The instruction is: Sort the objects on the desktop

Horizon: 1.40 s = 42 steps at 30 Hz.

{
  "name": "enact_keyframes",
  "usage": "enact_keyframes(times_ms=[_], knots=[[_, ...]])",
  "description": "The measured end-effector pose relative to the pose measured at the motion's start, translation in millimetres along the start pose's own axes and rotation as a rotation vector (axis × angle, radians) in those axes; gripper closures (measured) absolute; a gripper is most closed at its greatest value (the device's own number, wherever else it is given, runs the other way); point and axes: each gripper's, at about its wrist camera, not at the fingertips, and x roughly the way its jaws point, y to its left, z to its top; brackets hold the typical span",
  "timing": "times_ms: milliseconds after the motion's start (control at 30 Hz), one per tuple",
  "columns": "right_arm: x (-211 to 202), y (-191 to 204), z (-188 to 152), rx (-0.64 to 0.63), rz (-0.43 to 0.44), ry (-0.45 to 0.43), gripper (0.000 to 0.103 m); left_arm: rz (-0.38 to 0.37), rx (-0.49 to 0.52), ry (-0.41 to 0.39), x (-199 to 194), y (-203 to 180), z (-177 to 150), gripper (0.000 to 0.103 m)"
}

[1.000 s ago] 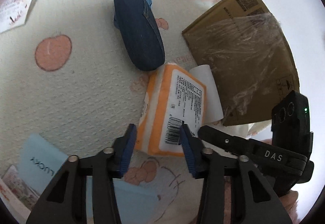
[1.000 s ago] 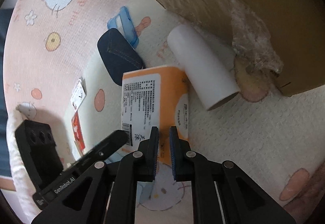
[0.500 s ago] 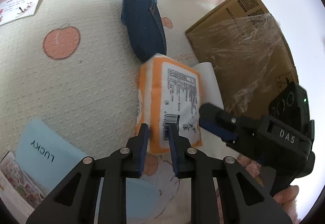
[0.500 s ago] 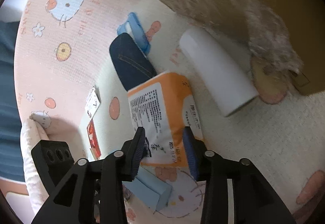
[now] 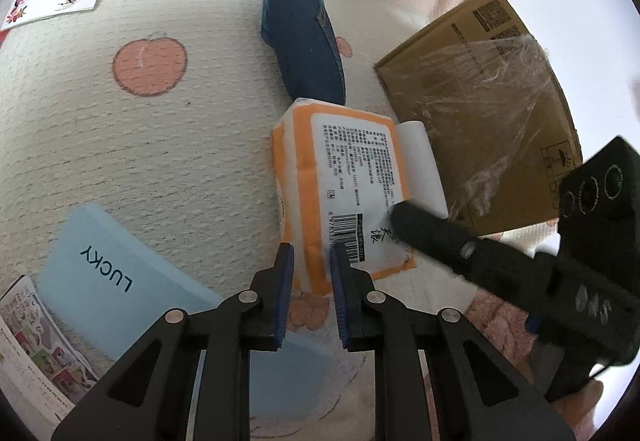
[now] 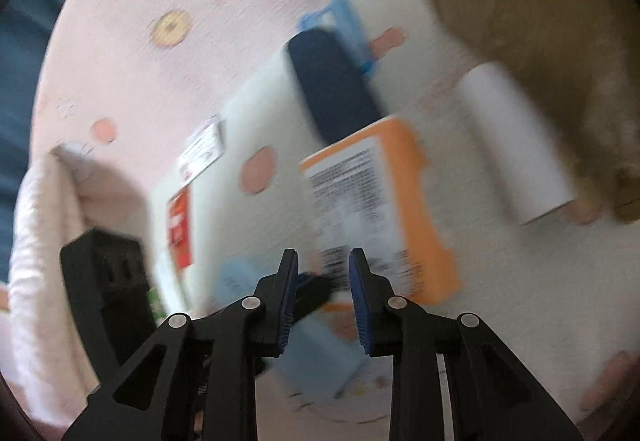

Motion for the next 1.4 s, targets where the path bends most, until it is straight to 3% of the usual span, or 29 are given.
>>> enact_keyframes(times_ms=[100,300,567,700,800,900,1000,1100,1167,1200,1400], knots=[[-13.0,-29.8,5.0,0.097,-0.044,-0.046,0.079,0.004,0.004,-0.005,-0.8,-0.4,-1.5,0.082],[-13.9,-74.0,4.1,0.296,0.024,-0.055,0.079,0.029,0.031,-0.015,1.3,-5.3,-3.4,0.081],[0.5,-61.3,-3.4,0.256,0.079,-0.06,0.079,0.058,0.034,-0.038,1.9,-4.6,-3.8,0.081],[-10.2,-42.0,-4.7,0.21,0.161,-0.087,0.08,0.108,0.023,-0.059,-4.2,3.0,-5.1,0.081],[-14.2,-18.6,-6.6,0.112,0.209,-0.089,0.08,0.148,-0.019,-0.04,-9.3,16.1,-3.6,0.092],[-7.7,-3.3,-7.2,0.061,0.21,-0.082,0.08,0.13,-0.084,-0.025,-15.5,24.8,0.0,0.093],[-1.5,-0.2,-6.9,0.093,0.274,-0.073,0.08,0.14,-0.115,-0.039,-25.8,25.7,1.8,0.091],[7.0,8.2,-9.2,0.1,0.326,-0.053,0.08,0.124,-0.137,-0.067,-33.0,21.3,0.7,0.081],[15.0,17.6,-10.3,0.091,0.357,-0.029,0.08,0.135,-0.155,-0.081,-42.8,22.9,0.3,0.056],[15.5,20.6,-11.1,0.088,0.363,-0.026,0.08,0.153,-0.157,-0.088,-47.9,24.5,-2.7,0.052],[5.0,27.8,-8.7,0.061,0.305,-0.044,0.079,0.127,-0.17,-0.111,-71.2,28.2,1.5,0.05]])
